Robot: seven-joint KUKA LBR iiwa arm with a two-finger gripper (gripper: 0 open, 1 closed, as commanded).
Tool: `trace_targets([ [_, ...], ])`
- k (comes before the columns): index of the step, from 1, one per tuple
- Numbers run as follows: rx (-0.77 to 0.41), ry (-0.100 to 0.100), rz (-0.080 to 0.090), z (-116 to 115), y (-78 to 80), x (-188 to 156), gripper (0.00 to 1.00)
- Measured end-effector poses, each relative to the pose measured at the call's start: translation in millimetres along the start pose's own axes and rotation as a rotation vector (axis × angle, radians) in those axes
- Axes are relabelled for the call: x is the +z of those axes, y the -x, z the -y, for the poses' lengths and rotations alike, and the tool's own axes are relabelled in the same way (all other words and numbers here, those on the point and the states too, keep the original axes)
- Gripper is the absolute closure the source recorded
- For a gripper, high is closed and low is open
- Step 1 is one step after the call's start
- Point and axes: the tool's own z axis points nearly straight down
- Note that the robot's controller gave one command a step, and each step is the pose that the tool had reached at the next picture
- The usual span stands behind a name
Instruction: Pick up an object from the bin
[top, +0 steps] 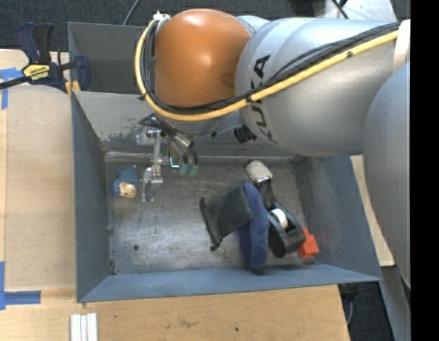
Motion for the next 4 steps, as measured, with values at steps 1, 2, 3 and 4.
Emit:
trace_targets([
  [1, 0.024, -0.001, 0.000, -17, 46.8, 159, 0.00],
  [2, 0.187, 0.003, 0.011, -5, 57.0, 136, 0.00],
  [3, 0.189, 0.003, 0.011, -4, 57.1, 136, 1.00],
  [4, 0.194, 0.005, 0.016, 15, 50.4, 22, 1.00],
])
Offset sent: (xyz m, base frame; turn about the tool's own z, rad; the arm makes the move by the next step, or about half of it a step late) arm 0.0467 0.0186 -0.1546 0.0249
